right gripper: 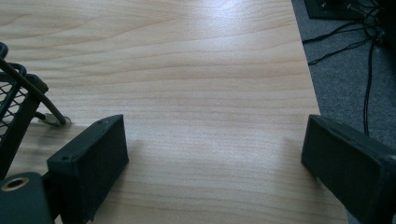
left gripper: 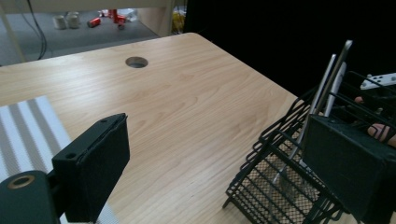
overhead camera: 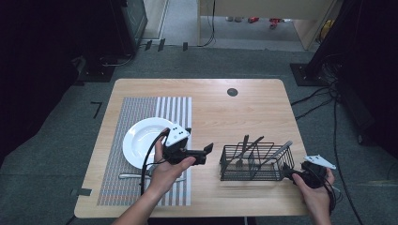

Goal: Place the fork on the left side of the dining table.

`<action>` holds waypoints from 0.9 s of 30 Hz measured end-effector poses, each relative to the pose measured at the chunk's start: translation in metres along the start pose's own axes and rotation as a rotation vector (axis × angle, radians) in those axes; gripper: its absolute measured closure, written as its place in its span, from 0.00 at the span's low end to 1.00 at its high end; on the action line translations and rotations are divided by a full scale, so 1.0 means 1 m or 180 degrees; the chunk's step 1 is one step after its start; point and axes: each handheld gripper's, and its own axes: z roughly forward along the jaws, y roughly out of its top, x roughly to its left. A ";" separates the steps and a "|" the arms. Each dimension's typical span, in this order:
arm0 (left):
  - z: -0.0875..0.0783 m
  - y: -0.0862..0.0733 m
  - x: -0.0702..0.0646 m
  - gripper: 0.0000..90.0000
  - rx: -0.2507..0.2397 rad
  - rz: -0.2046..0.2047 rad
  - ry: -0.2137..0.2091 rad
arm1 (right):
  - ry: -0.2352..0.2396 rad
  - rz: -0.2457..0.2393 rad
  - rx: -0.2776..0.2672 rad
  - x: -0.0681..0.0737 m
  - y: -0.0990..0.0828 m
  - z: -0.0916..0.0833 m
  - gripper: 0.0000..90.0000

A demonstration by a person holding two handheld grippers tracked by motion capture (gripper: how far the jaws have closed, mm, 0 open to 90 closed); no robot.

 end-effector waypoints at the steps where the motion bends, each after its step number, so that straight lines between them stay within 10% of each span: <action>1: 0.002 0.001 -0.002 0.09 0.0007 0.0014 -0.0024 | 0.0000 0.0000 0.0000 0.000 0.000 0.000 0.07; 18: 0.037 0.018 -0.040 0.17 0.0110 0.0249 -0.0346 | 0.0002 0.0001 -0.0002 0.000 0.000 0.000 0.07; 27: 0.051 0.024 -0.054 0.37 0.0083 0.0294 -0.0518 | 0.0000 0.0001 -0.0002 0.000 0.000 0.000 0.07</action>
